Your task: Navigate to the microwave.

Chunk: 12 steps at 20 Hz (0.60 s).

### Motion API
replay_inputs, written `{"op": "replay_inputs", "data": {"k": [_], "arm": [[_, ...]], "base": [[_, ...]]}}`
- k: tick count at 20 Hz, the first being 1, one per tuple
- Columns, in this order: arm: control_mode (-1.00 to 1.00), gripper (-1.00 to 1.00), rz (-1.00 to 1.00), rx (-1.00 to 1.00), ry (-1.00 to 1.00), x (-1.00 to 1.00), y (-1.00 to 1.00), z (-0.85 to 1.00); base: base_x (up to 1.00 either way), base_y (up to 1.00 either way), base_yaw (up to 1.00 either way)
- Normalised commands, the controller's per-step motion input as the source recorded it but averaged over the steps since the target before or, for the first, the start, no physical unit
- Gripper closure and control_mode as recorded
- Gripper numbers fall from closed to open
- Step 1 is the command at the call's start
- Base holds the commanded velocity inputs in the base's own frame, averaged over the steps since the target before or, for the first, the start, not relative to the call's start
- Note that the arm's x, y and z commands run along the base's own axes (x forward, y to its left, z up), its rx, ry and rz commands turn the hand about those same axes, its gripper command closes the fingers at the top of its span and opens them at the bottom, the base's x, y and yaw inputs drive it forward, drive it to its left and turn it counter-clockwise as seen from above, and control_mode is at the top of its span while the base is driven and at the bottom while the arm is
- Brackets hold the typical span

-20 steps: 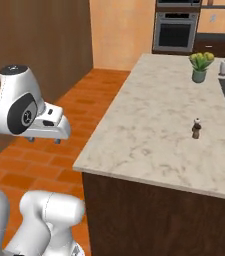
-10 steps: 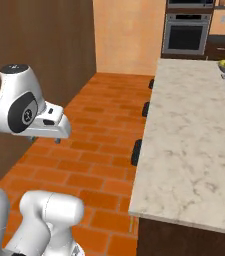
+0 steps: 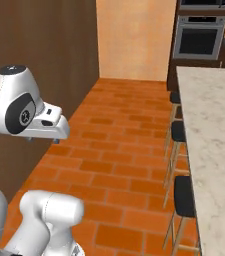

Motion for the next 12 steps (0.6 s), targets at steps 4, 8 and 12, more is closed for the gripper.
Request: {"op": "replay_inputs", "data": {"k": [4, 8, 12], "arm": [[1.00, -1.00, 0.00, 0.00, 0.00, 0.00, 0.00, 0.00], [1.00, -1.00, 0.00, 0.00, 0.00, 0.00, 0.00, 0.00], [1.00, -1.00, 0.00, 0.00, 0.00, 0.00, 0.00, 0.00]], "base": [[1.00, 0.29, 0.00], [1.00, 0.01, 0.00], [1.00, 0.00, 0.02]]}}
